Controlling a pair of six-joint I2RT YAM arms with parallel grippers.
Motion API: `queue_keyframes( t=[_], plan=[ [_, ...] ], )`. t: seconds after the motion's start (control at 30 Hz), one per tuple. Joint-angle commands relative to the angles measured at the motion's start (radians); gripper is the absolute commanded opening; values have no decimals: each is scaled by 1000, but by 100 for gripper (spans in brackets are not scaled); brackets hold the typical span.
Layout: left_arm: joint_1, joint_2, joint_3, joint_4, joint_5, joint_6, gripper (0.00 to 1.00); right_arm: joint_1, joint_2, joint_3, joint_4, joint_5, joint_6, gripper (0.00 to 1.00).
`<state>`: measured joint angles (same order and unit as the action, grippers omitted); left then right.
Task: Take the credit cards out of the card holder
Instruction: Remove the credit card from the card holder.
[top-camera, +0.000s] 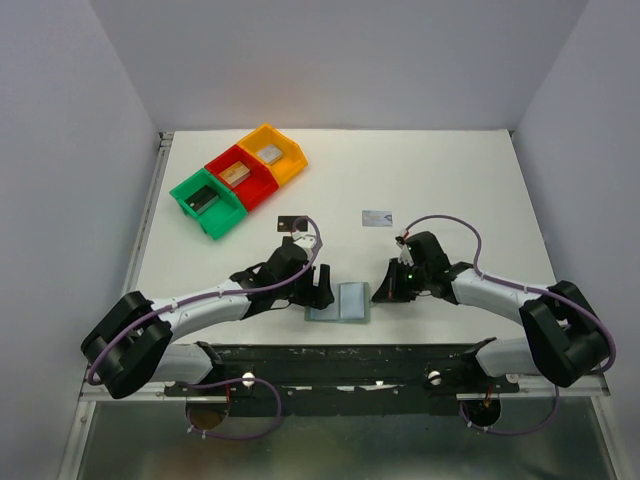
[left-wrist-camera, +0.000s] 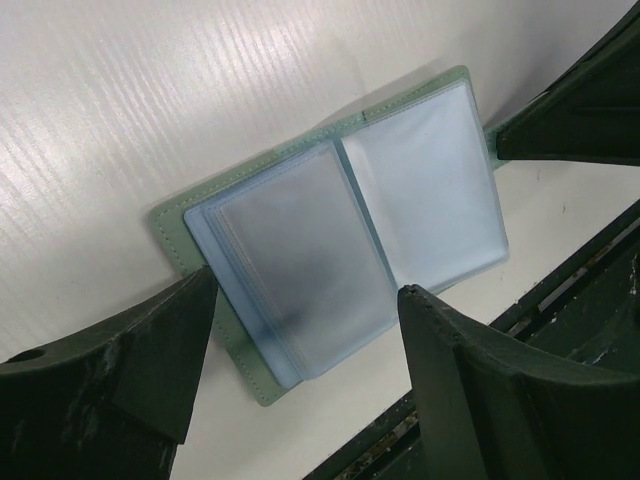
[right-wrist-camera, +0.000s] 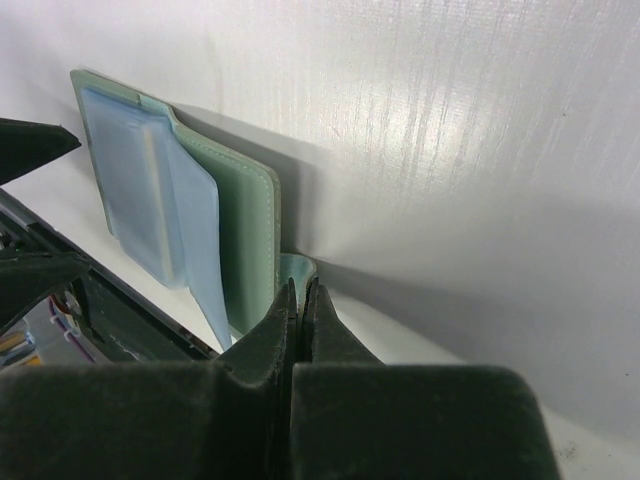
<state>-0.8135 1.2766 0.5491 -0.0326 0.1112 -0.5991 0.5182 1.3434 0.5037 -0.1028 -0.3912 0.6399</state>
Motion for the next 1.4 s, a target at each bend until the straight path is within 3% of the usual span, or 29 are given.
queue_keyframes(
  t=[0.0, 0.63, 0.9, 1.37],
  plan=[
    [4, 1, 0, 28, 34, 2, 85, 9, 17, 12, 23, -23, 9, 0],
    [4, 70, 6, 53, 58, -5, 82, 9, 22, 9, 28, -26, 9, 0],
    [1, 116, 37, 103, 172, 35, 80, 8, 39, 10, 51, -52, 17, 0],
    [-19, 129, 72, 125, 216, 79, 79, 9, 42, 13, 45, -52, 14, 0]
  ],
)
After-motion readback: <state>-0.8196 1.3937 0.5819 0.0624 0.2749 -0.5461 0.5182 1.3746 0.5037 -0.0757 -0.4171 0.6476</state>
